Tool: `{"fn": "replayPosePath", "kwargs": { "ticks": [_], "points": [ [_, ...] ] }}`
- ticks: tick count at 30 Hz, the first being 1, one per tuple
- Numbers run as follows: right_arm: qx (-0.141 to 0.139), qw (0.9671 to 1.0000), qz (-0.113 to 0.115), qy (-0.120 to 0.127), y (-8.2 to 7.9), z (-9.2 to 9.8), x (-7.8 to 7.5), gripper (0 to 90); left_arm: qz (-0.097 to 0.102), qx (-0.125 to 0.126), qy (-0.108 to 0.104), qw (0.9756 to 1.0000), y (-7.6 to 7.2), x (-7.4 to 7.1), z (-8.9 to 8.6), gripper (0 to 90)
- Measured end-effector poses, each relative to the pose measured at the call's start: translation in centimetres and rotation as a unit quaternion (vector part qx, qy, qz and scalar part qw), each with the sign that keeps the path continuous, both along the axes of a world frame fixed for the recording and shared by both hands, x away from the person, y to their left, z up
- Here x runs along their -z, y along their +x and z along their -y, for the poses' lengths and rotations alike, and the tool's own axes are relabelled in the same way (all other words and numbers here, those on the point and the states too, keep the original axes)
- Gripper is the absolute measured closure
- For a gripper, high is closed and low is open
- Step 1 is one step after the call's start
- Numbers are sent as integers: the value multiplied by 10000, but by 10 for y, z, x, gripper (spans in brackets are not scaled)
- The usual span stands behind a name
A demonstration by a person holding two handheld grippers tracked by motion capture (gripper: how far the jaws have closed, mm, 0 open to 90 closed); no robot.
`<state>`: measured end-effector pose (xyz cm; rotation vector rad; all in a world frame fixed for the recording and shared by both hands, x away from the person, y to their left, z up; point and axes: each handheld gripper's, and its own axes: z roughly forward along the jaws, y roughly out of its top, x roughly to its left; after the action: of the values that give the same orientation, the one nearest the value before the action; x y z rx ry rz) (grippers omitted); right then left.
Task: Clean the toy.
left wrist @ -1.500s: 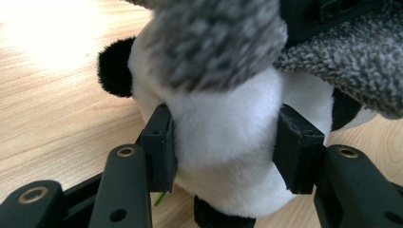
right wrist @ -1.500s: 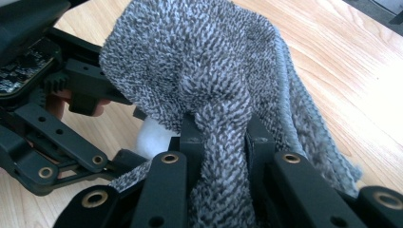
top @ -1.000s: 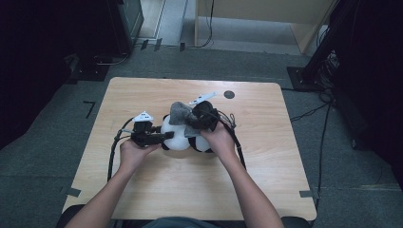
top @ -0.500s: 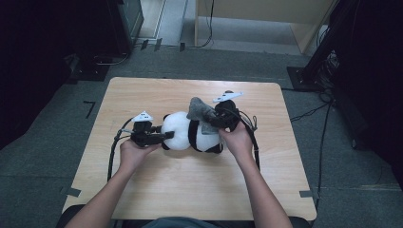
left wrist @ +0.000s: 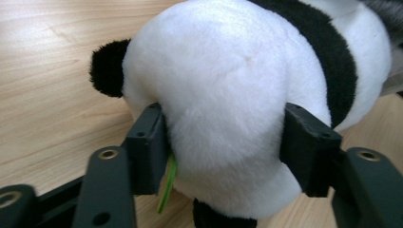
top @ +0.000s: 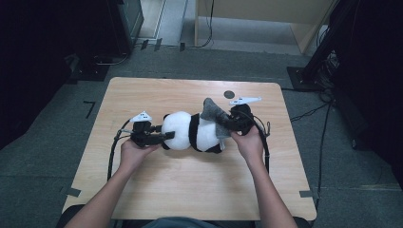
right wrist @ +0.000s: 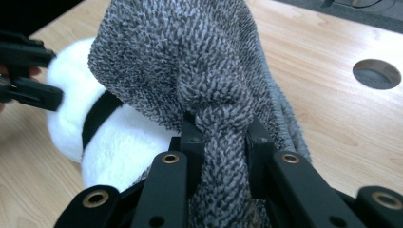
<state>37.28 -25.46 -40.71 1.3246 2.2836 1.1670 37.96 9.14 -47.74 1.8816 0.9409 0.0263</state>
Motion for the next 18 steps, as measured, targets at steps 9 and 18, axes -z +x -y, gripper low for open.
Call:
{"fn": "replayPosePath", "kwargs": {
  "ticks": [9, 18],
  "points": [
    [-23, 10000, 41, -54, 3, -5, 4, 777, 246, 154, -69, 9996, 4, 8, 7, 179],
    [2, 10000, 40, 41, 6, -7, 3, 775, 376, 194, 165, 9990, 4, 15, 12, 164]
  ]
}}
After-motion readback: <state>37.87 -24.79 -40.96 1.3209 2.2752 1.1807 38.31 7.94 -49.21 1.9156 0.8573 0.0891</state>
